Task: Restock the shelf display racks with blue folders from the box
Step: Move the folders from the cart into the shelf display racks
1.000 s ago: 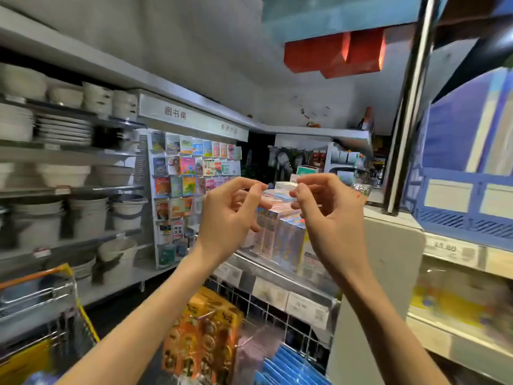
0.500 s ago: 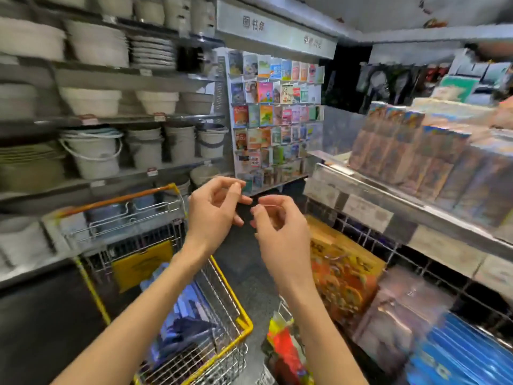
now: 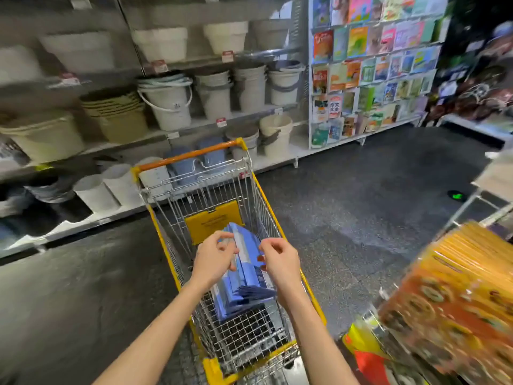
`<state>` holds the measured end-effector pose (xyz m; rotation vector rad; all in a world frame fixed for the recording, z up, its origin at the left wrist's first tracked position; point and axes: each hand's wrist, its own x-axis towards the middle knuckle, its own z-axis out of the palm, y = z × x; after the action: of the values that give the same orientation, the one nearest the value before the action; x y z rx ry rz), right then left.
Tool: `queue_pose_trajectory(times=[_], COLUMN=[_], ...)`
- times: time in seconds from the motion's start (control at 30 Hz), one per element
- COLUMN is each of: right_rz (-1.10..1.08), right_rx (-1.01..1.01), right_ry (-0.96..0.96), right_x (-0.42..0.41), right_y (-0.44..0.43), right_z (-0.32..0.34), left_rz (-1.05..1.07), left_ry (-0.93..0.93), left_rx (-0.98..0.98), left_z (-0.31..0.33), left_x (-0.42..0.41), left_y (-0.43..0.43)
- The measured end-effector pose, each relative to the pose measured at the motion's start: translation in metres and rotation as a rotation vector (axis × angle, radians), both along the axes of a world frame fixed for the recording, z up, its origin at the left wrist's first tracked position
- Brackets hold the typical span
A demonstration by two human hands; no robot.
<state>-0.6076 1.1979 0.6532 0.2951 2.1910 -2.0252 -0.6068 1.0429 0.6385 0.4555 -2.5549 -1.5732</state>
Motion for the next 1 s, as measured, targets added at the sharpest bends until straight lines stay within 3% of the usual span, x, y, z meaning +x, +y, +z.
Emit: queue_pose_trajectory(times=[0.17,0.37,0.7,0.9,1.0], right_rz=[-0.003,-0.046,-0.109,-0.12,-0.115], right_rx=[-0.052,0.085,0.243,0.276,0.254], right_ry=[-0.204,-0.34,-0.509,-0.616,-0.671], right_x=[-0.043,-0.102,-0.177,-0.208,-0.209], right_y=[-0.018,-0.055,-0.106,-0.121,-0.124], right_z=[-0.059,-0.141,-0.224,-0.272,-0.28], left_rz=[0.086,0.116,-0.039,-0.01,0.052], left_ry=[-0.151,-0.333,-0.652,-0.732,-0.738], left_rx=[0.094,0.195,0.19,0.125,0.201], left_z=[-0.052,-0.126,-0.252,-0.288,-0.291], left_x=[-0.042,-0.119,-0.241,-0.266,-0.27], left_y=[-0.033,-0.069,-0.092,-0.091,-0.081])
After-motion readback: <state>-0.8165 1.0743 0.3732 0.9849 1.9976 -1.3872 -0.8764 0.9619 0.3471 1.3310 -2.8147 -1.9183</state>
